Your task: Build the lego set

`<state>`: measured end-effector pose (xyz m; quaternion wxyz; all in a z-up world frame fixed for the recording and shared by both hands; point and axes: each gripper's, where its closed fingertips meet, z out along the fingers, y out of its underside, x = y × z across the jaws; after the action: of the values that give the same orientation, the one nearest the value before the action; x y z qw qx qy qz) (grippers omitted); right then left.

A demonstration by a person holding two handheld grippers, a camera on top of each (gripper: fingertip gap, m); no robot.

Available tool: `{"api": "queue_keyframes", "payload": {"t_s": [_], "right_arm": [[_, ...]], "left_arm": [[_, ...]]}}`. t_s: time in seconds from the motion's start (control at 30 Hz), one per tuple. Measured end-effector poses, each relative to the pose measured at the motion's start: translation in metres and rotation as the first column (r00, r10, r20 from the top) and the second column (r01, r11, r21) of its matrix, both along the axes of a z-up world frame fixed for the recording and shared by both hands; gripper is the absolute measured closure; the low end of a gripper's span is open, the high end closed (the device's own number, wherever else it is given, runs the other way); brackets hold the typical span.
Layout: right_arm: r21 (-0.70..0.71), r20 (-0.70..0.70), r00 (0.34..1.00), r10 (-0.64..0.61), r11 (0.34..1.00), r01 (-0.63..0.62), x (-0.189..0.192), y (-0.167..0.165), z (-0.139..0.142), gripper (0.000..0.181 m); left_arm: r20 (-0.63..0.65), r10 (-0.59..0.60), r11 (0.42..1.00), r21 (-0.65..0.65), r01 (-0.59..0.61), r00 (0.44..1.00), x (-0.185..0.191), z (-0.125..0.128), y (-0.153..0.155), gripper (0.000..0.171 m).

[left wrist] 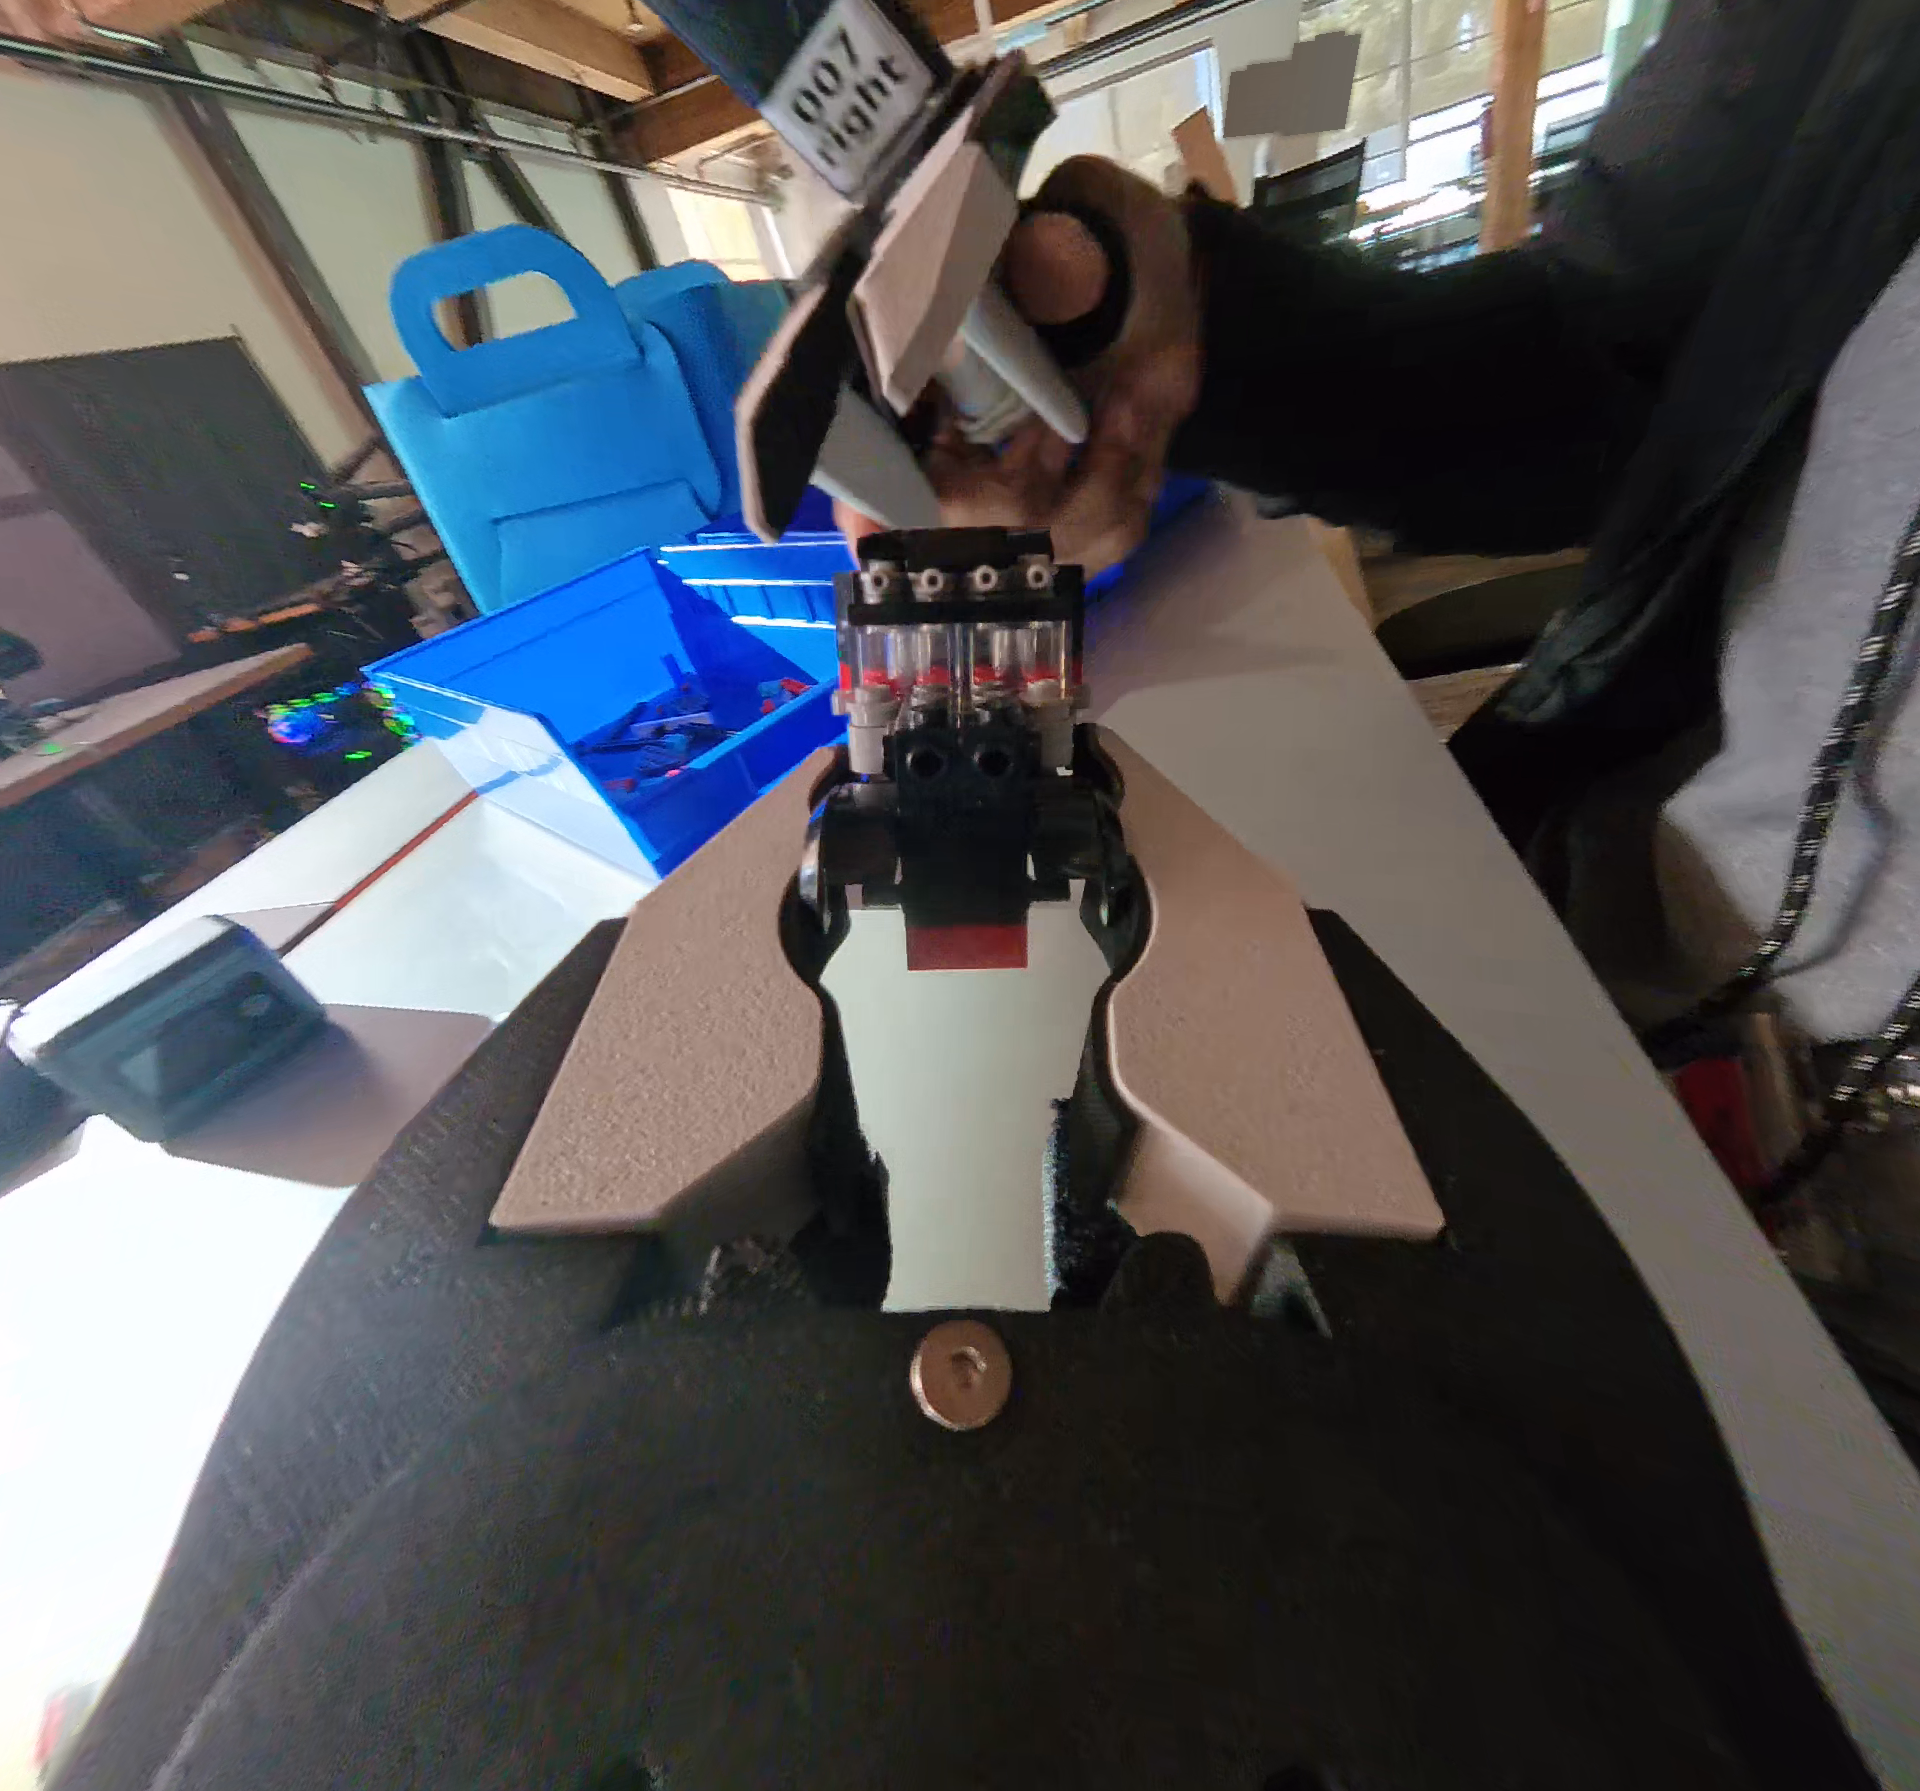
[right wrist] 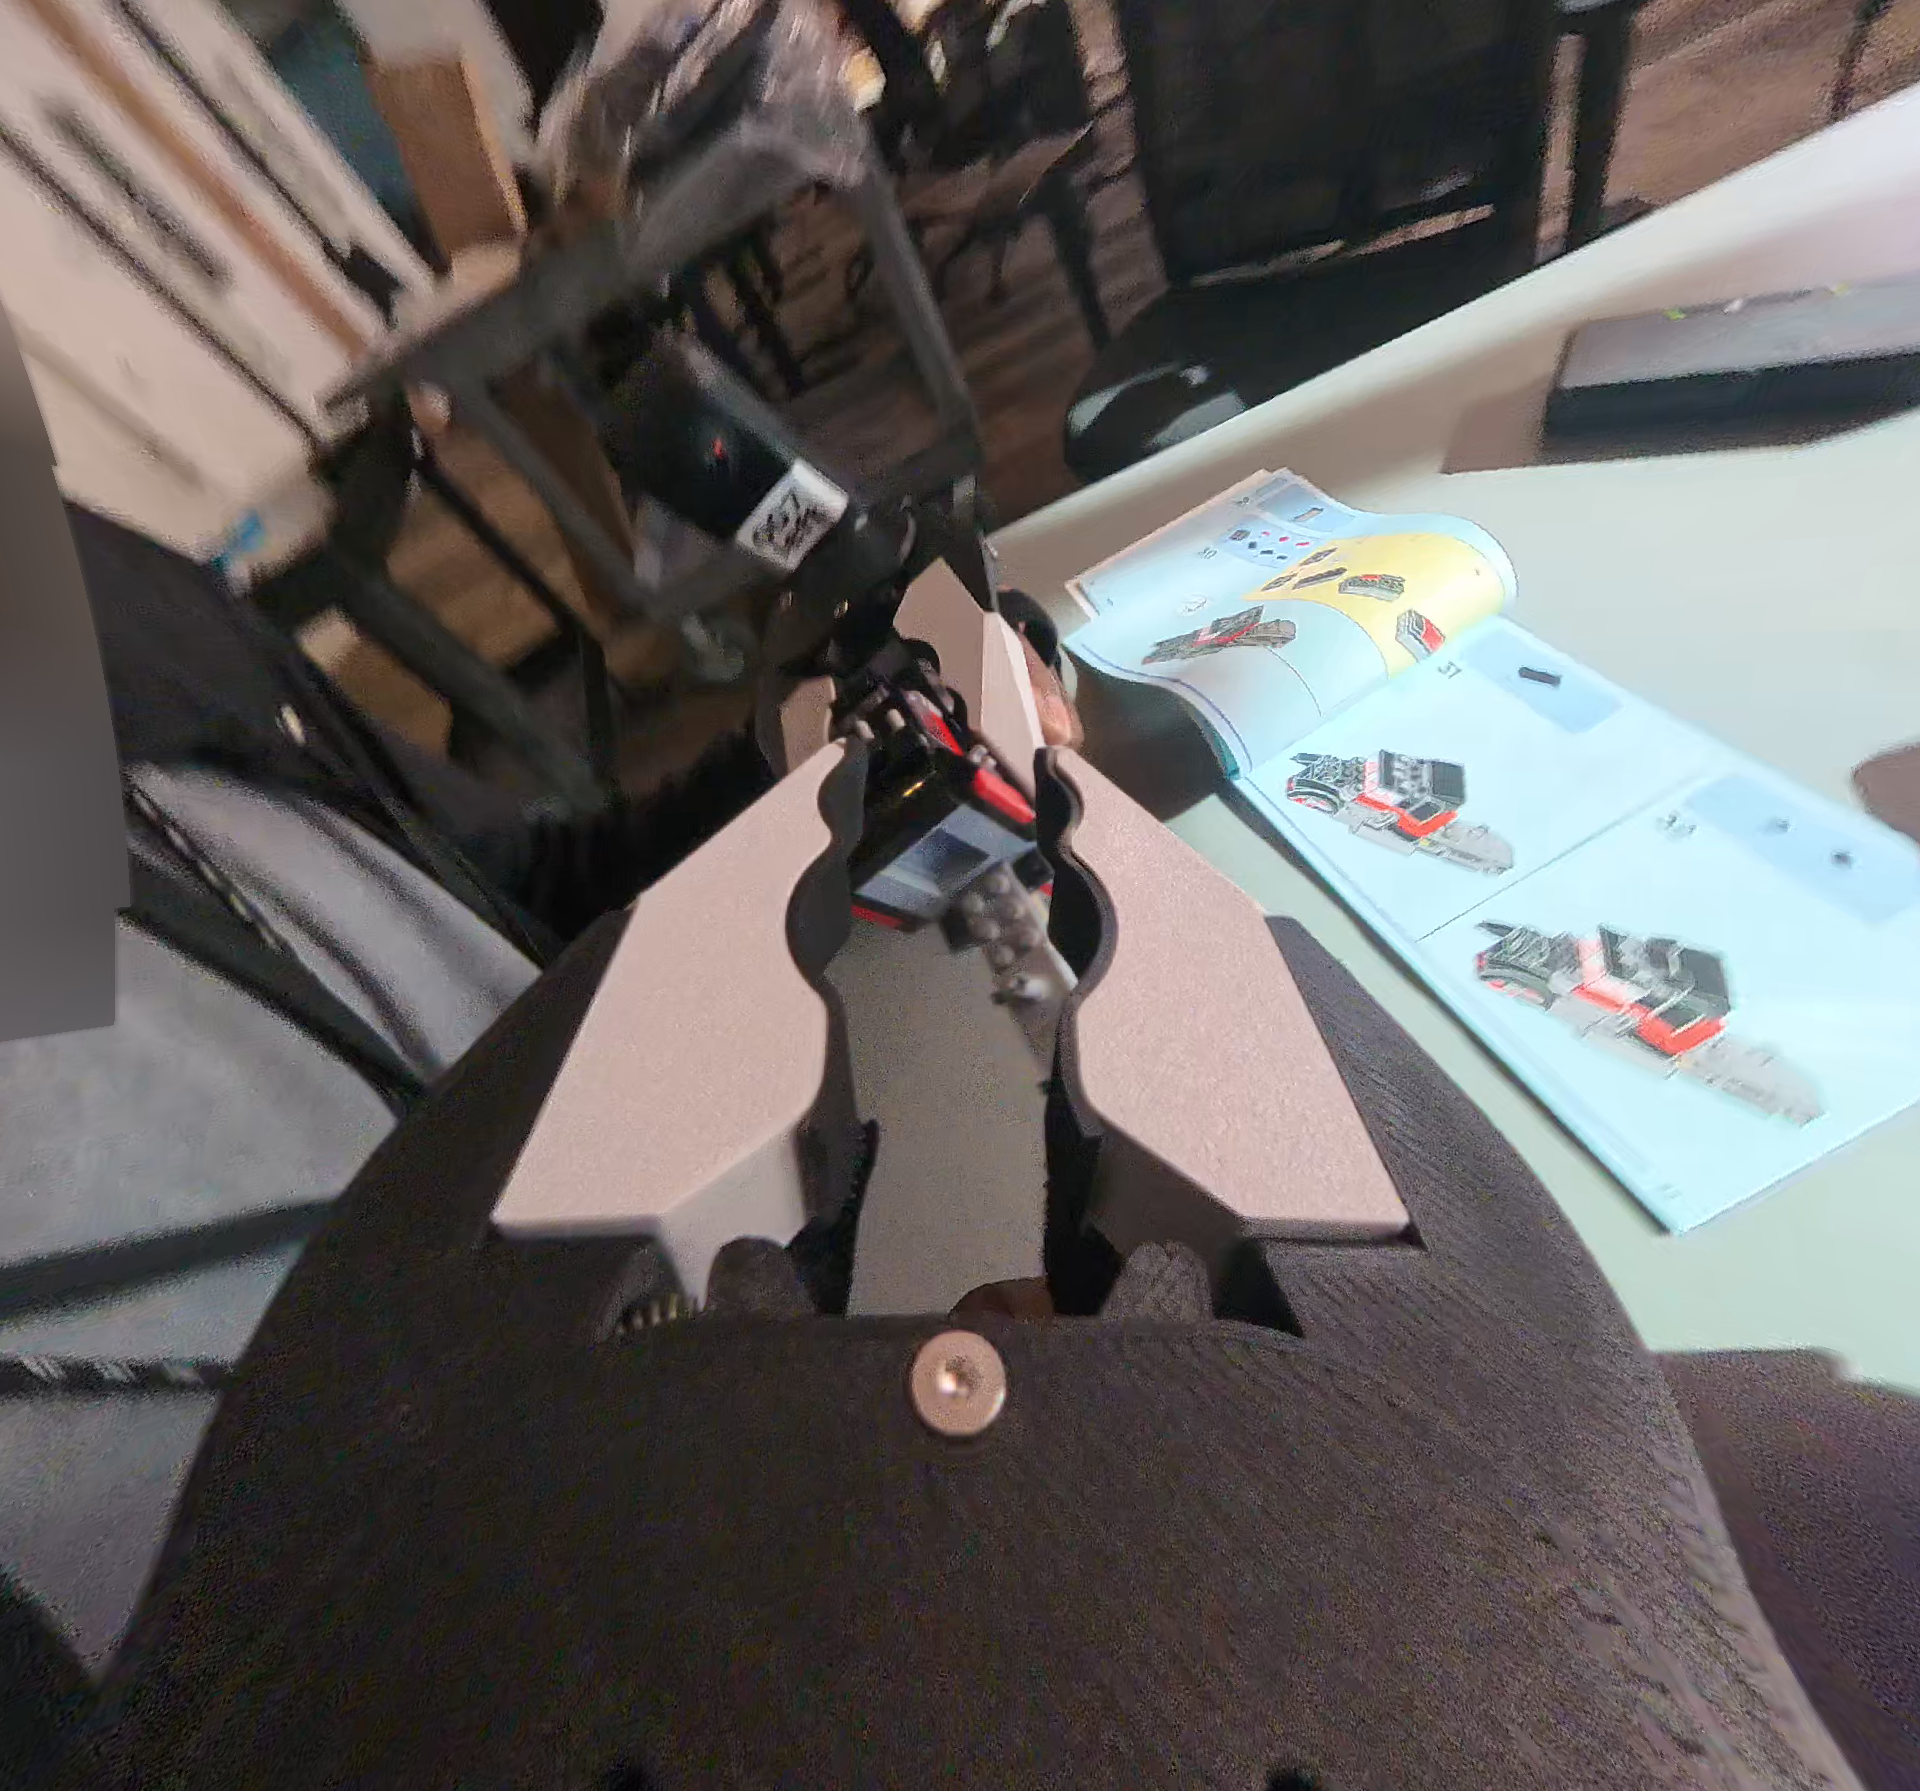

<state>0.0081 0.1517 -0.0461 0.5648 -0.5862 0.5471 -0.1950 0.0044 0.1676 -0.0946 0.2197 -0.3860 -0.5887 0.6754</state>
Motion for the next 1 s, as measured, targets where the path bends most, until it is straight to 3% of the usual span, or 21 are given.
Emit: {"api": "queue_keyframes", "payload": {"t_s": [0.1, 0.27, 1.0], "right_arm": [[0.102, -0.018, 0.993, -0.12, 0.987, 0.121, -0.004, -0.004, -0.001, 0.146], [0.096, -0.051, 0.972, -0.227, 0.968, 0.231, 0.0, -0.008, -0.005, 0.146], [0.138, -0.054, 0.97, -0.238, 0.96, 0.244, 0.014, -0.008, -0.01, 0.155]], "left_arm": [[0.022, 0.068, 0.997, -0.049, -0.067, 0.997, 0.005, 0.003, -0.007, 0.129], [0.059, 0.179, 0.977, -0.13, -0.17, 0.982, 0.011, 0.007, -0.016, 0.129], [0.181, 0.319, 0.931, -0.243, -0.272, 0.93, 0.017, 0.003, -0.024, 0.129]]}}
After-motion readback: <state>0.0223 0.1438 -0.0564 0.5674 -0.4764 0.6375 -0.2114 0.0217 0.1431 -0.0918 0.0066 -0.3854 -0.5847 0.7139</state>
